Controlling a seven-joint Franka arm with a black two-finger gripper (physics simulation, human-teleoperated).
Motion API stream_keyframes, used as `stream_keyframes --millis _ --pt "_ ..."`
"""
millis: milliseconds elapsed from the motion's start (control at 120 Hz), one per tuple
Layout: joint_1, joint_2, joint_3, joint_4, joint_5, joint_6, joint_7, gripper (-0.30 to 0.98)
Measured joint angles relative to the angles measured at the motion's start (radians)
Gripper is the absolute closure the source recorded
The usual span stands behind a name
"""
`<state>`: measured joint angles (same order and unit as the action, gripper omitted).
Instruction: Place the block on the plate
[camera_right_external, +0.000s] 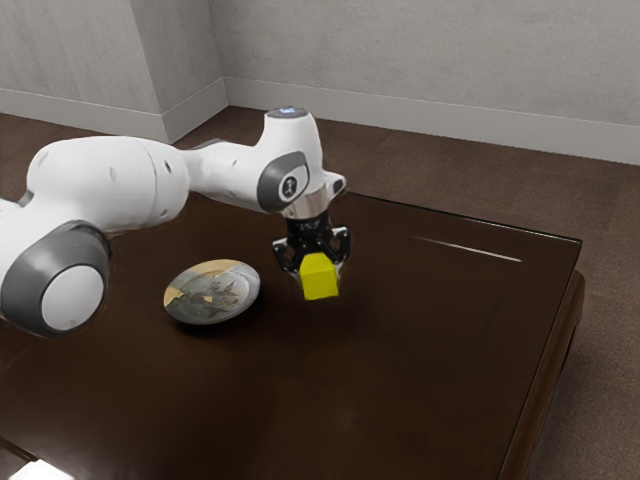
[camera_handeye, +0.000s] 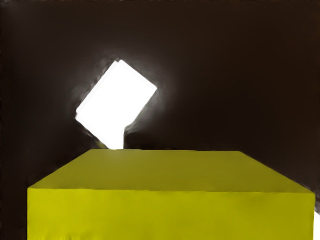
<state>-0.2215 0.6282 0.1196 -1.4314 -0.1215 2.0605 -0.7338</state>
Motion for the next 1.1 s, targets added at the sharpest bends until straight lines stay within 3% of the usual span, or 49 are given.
stream_keyframes --millis 92,183,383,475,700,867,1100 --pt "0.051 -0.15 0.001 -0.144 0.024 -0.004 -0.003 0.29" --pt "0.129 -0.217 -0.003 -0.222 0.046 -0.005 0.0 0.27" --pt "0.349 -0.184 -0.097 -0.238 0.058 0.001 0.048 0.26" --pt "0.4 -0.119 -0.12 -0.213 0.057 0.016 0.078 0.26" --pt "0.412 -0.11 -0.124 -0.2 0.051 0.05 0.144 0.12" --pt "0.37 -0.248 -0.124 -0.265 0.055 0.05 0.18 0.05" --pt "0.258 -0.459 -0.12 -0.289 0.173 -0.052 0.295 0.02"
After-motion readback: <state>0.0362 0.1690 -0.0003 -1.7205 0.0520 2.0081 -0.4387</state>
